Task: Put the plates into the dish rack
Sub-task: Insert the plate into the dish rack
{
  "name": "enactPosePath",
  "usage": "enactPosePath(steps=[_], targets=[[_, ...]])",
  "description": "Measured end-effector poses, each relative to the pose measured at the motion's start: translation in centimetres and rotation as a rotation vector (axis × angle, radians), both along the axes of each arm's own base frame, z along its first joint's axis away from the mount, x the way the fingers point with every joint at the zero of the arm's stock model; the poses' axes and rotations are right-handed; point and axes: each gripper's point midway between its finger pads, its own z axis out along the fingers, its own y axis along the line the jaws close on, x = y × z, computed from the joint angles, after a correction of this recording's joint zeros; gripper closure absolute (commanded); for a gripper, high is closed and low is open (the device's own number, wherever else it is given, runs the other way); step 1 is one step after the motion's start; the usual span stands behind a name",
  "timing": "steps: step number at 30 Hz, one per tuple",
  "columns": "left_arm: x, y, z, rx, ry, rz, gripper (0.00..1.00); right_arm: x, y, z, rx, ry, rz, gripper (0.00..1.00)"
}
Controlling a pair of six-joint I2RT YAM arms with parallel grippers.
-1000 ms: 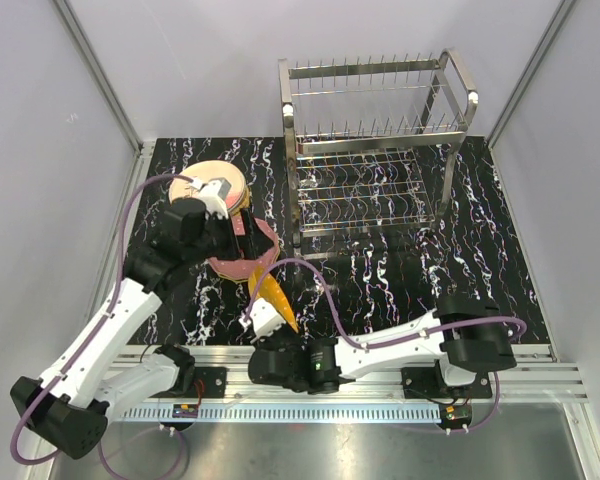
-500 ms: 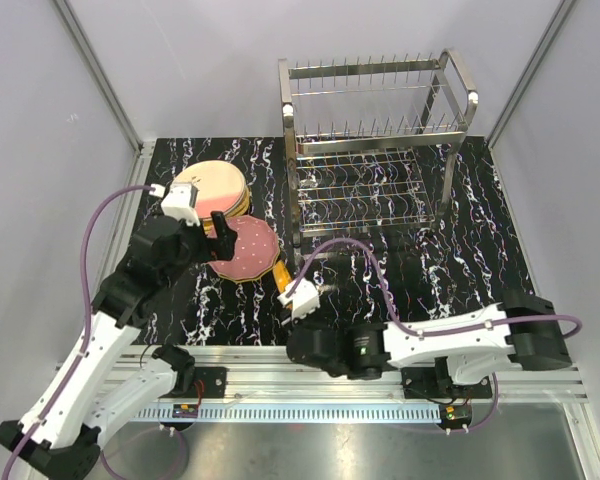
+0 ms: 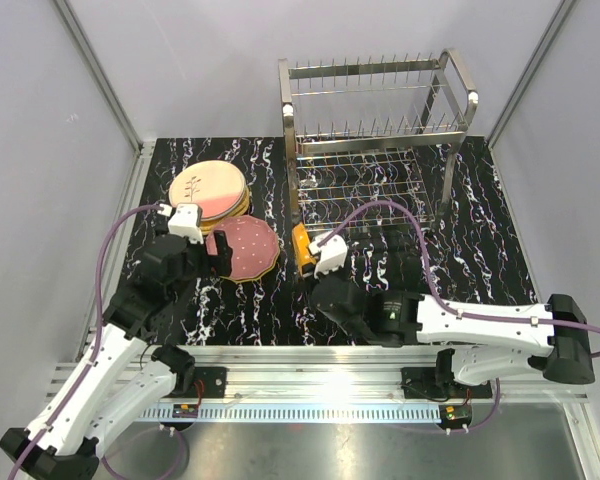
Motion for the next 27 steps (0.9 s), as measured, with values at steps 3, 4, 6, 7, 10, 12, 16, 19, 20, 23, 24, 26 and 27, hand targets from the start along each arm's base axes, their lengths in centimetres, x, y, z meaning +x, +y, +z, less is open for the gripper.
enactPosePath(steps=[3,4,6,7,10,12,16,19,20,23,24,26,27], targets=[[-0.1,0.1,0.3,-0.003,-0.015,0.001,0.01,0.5,0.2,2.1,0.012,-0.011,0.002,1.0],[-0.1,0.2,0.4,-0.005,-0.023,0.004,0.01,0.6,0.3,2.9,0.022,-0.016,0.005,1.0],[-0.2,0.3,0.6,-0.008,-0.033,0.008,0.01,0.8,0.8,5.3,0.056,-0.032,0.015,1.0],[-0.3,0.4,0.7,-0.009,-0.037,0.009,0.01,0.9,0.9,6.6,0.073,-0.042,0.02,1.0],[-0.3,0.4,1.0,-0.015,-0.048,0.009,0.01,1.2,1.4,10.7,0.141,-0.075,0.035,1.0],[-0.3,0.4,1.0,-0.016,-0.049,0.009,0.01,1.4,1.4,13.5,0.181,-0.102,0.044,1.0],[-0.2,0.3,0.9,-0.013,-0.045,0.009,0.01,2.1,0.8,18.2,0.235,-0.159,0.044,1.0],[-0.1,0.3,0.8,-0.011,-0.04,0.009,0.01,3.2,-0.2,21.0,0.247,-0.203,0.026,1.0],[0.0,0.3,0.7,-0.009,-0.037,0.009,0.01,3.7,-0.5,22.0,0.248,-0.218,0.015,1.0],[0.1,0.2,0.5,-0.006,-0.031,0.009,0.01,6.0,-1.4,24.9,0.257,-0.262,-0.022,1.0],[0.1,0.2,0.4,-0.004,-0.026,0.009,0.01,6.8,-1.7,25.8,0.259,-0.276,-0.037,1.0],[0.2,0.1,0.2,-0.001,-0.02,0.009,0.01,8.4,-2.0,27.3,0.261,-0.295,-0.053,1.0],[0.2,0.1,0.1,0.002,-0.016,0.009,0.01,9.1,-2.2,27.9,0.26,-0.301,-0.06,1.0]])
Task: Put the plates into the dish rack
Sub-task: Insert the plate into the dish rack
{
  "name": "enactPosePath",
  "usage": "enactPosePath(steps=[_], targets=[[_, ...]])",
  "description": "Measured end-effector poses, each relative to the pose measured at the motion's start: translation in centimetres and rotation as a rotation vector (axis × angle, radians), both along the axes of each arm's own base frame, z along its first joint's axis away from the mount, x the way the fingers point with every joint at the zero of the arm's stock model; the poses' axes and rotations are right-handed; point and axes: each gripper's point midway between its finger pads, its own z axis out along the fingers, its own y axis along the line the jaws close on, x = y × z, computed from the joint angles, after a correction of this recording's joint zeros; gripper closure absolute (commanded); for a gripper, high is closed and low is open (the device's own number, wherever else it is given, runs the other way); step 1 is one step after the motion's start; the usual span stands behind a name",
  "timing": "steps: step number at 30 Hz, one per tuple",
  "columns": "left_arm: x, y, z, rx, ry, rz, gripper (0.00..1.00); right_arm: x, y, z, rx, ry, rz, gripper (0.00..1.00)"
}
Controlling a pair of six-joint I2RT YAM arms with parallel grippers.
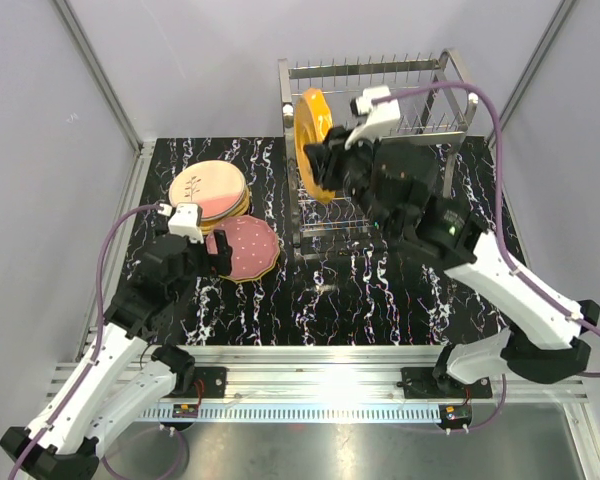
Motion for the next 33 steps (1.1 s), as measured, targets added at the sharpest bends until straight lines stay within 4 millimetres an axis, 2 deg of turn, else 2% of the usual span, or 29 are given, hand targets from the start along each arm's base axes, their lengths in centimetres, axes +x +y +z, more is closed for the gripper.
enactPosePath(steps=[3,9,12,16,22,33], targets=[[0.1,-0.1,-0.3,0.006,0.011,0.0,0.01,2.3,-0.4,2.0,0.01,-0.022,-0.014,1.0],[0.3,-0.2,-0.9,0.016,0.033,0.0,0.01,5.4,-0.9,5.1,0.033,-0.055,-0.008,1.0],[0.4,-0.2,-1.1,0.021,0.043,0.0,0.01,6.6,-0.7,6.3,0.047,-0.073,0.004,1.0],[0.5,-0.3,-1.4,0.026,0.052,0.0,0.01,8.2,-0.7,7.0,0.06,-0.082,0.02,1.0],[0.6,-0.3,-1.7,0.032,0.063,0.0,0.01,11.5,-1.4,5.9,0.057,-0.064,0.001,1.0],[0.8,-0.4,-2.3,0.045,0.086,-0.001,0.01,16.6,-0.1,4.6,0.081,-0.064,0.011,1.0]])
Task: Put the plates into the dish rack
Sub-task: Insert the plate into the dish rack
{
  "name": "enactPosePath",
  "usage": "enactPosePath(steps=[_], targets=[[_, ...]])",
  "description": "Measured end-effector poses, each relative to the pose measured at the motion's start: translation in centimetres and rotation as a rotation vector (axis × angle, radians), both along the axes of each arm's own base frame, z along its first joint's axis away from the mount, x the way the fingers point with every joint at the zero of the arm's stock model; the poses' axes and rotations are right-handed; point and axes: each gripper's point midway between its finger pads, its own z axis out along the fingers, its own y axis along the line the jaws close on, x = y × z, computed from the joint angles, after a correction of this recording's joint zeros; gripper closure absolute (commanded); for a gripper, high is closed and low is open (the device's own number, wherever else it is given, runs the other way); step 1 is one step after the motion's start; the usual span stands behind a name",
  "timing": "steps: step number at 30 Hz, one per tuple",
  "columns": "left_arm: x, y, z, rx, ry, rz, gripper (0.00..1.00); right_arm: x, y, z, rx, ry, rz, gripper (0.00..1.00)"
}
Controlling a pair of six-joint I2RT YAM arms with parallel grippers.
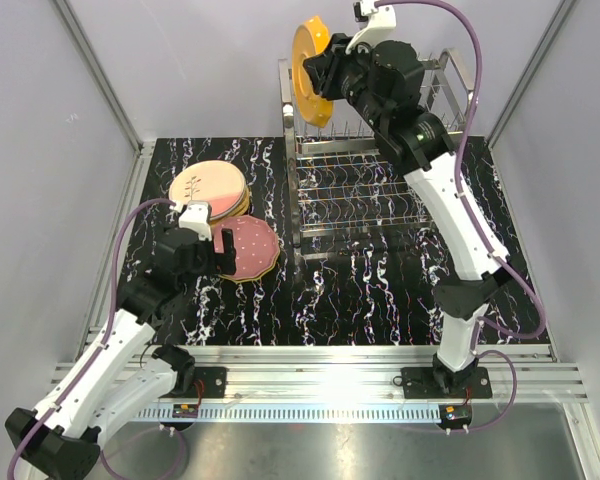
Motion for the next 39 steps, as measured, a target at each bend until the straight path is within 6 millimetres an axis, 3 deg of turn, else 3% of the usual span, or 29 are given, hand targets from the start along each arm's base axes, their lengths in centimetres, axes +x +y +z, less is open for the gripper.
enactPosePath(steps=[13,29,36,39], targets=[[0.2,-0.3,-0.9,0.015,0.034,-0.009,0.01,4.0,1.8,-3.8,-0.056,0.014,-0.031,1.0],[0.2,-0.3,-1.1,0.018,0.042,-0.009,0.01,6.0,1.5,-5.0,-0.06,-0.025,-0.105,1.0],[0.2,-0.3,-1.1,0.018,0.042,-0.01,0.01,6.1,1.5,-5.1,-0.054,-0.03,-0.124,0.79],[0.2,-0.3,-1.1,0.017,0.042,-0.011,0.01,6.0,1.7,-5.2,-0.06,-0.031,-0.133,0.78]])
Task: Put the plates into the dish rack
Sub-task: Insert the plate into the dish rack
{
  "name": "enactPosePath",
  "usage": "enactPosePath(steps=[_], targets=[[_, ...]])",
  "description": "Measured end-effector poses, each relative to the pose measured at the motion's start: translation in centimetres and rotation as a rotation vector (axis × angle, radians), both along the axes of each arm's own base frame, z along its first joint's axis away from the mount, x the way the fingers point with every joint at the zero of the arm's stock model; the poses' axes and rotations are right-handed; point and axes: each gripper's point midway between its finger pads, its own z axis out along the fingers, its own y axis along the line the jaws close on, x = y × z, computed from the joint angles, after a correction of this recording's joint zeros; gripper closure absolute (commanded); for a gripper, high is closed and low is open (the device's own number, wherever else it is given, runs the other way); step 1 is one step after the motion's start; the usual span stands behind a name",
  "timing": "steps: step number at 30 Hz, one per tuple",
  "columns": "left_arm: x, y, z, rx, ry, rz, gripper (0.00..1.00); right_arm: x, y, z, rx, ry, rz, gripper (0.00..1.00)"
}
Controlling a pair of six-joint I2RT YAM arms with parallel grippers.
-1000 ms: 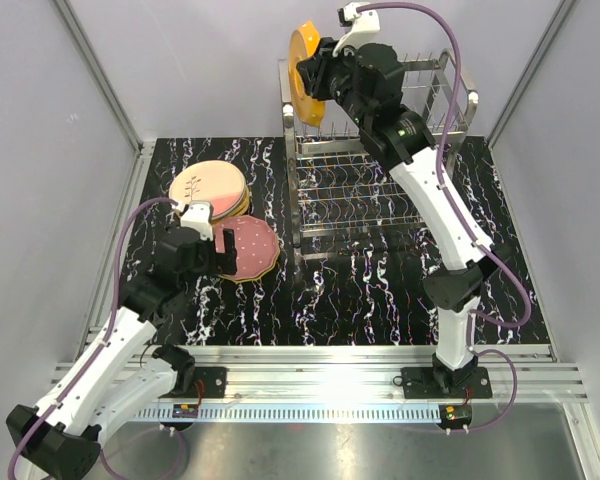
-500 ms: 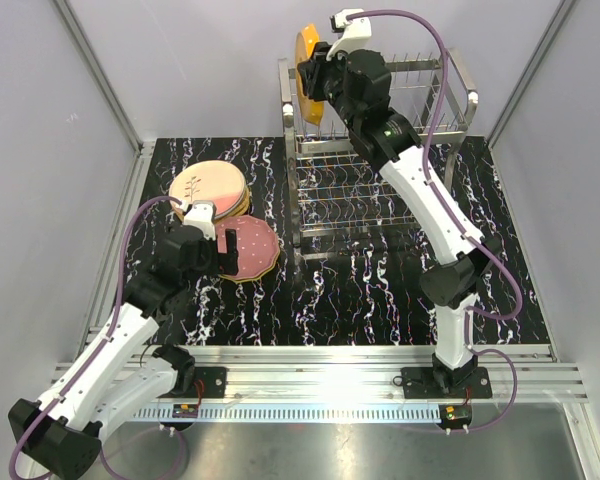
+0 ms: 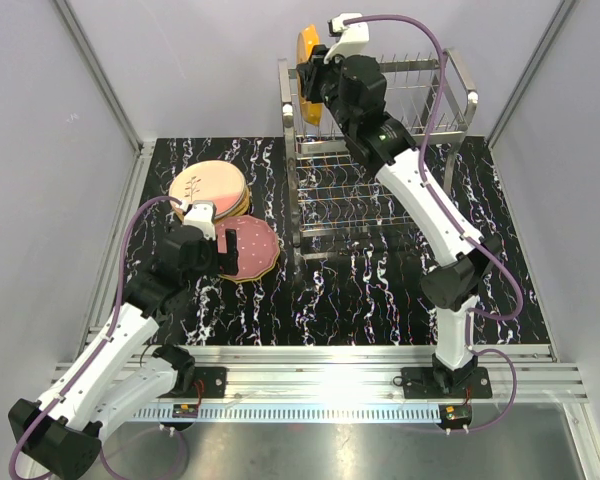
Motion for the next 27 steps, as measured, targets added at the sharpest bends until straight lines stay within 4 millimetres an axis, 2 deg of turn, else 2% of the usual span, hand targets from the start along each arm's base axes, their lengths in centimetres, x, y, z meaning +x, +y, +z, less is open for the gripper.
enactPosePath(steps=[14,19,27], targets=[[0.0,-0.1,-0.1,-0.002,0.003,-0.004,0.01,0.4,0.2,-1.0,-0.011,-0.009,-0.055,0.7],[0.0,-0.2,-0.1,-0.005,0.004,-0.009,0.01,0.4,0.3,-1.1,-0.008,-0.012,-0.054,0.63],[-0.1,-0.3,-0.1,-0.006,0.005,-0.013,0.01,-0.1,1.7,-2.3,-0.008,0.008,-0.005,0.57]])
